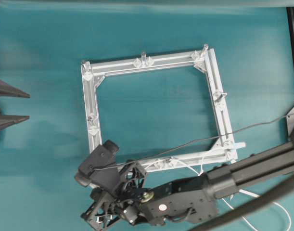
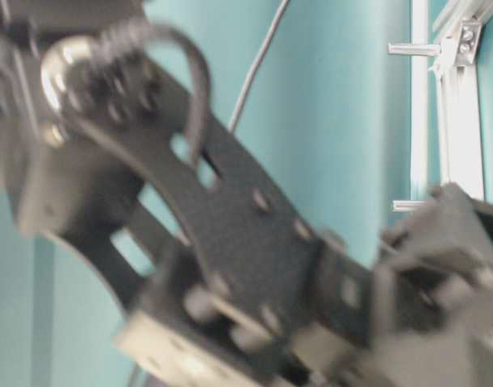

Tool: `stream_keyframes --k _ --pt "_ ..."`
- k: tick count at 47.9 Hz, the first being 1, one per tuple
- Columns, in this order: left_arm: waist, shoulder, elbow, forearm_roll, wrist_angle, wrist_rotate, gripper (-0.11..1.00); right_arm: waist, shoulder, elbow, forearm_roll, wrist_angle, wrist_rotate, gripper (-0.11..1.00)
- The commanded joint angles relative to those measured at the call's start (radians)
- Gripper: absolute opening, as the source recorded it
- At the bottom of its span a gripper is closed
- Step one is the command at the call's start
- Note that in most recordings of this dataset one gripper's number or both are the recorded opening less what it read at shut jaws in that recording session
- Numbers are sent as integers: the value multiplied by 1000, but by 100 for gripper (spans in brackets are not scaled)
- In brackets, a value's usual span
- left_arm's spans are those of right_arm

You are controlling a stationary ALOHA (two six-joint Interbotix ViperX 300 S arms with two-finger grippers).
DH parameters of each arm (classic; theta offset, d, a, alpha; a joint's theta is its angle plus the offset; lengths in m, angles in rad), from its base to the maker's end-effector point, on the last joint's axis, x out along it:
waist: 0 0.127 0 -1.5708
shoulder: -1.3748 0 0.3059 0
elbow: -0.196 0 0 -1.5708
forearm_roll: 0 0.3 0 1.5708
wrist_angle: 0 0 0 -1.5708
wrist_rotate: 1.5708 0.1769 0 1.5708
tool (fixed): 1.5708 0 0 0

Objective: Move the cable alternately left and right between 8 pins so it hooks onto each one.

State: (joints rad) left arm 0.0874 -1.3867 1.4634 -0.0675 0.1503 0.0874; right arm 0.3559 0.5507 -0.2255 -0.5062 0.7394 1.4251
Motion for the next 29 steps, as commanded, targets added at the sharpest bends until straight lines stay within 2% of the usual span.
stream_keyframes --k 1,17,23,29 --pt "5 12 -12 3 -9 -8 65 -8 8 -55 -2 -17 17 16" --pt "5 11 -12 3 -9 -6 65 -60 109 -213 -6 -34 34 16" --pt "5 12 -12 3 -9 -8 65 -86 117 -232 -8 -20 34 16" --pt "5 12 -12 3 -9 -6 65 -106 117 -230 -9 54 38 16"
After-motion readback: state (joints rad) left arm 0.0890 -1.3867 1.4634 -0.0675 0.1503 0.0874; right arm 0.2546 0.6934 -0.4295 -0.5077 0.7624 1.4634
